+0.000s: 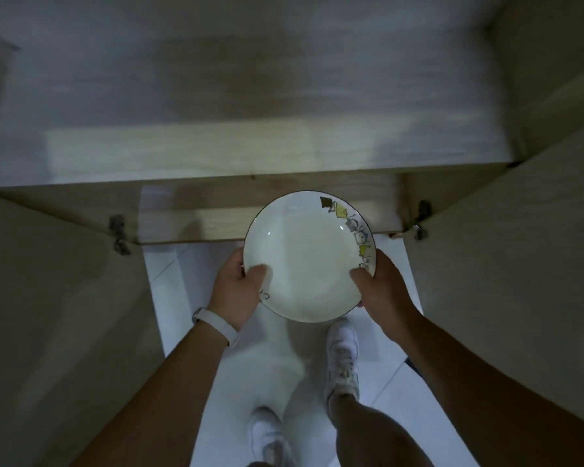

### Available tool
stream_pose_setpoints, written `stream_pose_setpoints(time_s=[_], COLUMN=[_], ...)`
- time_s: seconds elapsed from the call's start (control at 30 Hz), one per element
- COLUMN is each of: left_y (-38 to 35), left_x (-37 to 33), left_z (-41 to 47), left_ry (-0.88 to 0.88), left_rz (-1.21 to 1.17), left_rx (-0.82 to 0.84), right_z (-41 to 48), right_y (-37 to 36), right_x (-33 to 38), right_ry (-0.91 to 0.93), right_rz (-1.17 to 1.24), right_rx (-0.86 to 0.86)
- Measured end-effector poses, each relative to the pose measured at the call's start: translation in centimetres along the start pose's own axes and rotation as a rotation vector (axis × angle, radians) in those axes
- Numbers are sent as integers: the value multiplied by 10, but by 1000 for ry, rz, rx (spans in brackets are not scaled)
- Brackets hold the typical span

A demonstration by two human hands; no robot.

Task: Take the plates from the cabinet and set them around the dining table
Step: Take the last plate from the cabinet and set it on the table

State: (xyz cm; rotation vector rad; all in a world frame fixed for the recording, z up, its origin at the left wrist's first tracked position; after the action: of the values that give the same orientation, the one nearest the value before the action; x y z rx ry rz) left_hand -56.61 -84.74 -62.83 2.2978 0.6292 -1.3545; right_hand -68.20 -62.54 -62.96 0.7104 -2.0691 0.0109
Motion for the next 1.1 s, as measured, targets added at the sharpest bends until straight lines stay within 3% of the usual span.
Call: stream_pose_setpoints(time_s=[0.63,1.1], left_y=[40,49], left_x=[-257,-386], left_z=[-167,-274], left_ry=[24,-140], left_rz=[-16,9], left_rx=[-42,155], right_z=[-205,-373], right_y=[76,115], right_x=[221,302], right_ry=[29,162], right_rz=[111,307], right_rx=[22,-247])
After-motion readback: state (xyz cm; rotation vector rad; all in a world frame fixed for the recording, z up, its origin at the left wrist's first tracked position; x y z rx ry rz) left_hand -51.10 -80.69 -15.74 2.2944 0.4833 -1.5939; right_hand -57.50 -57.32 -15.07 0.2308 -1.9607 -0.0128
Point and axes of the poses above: each hand's wrist, its own z-axis towards the middle knuckle, its own y-axis out of the back of the hand, x = y × z, the point moved 9 cm from there along z, towards the middle knuckle, and after that the axes turned 2 degrees about -y, right-handed, at the moved point
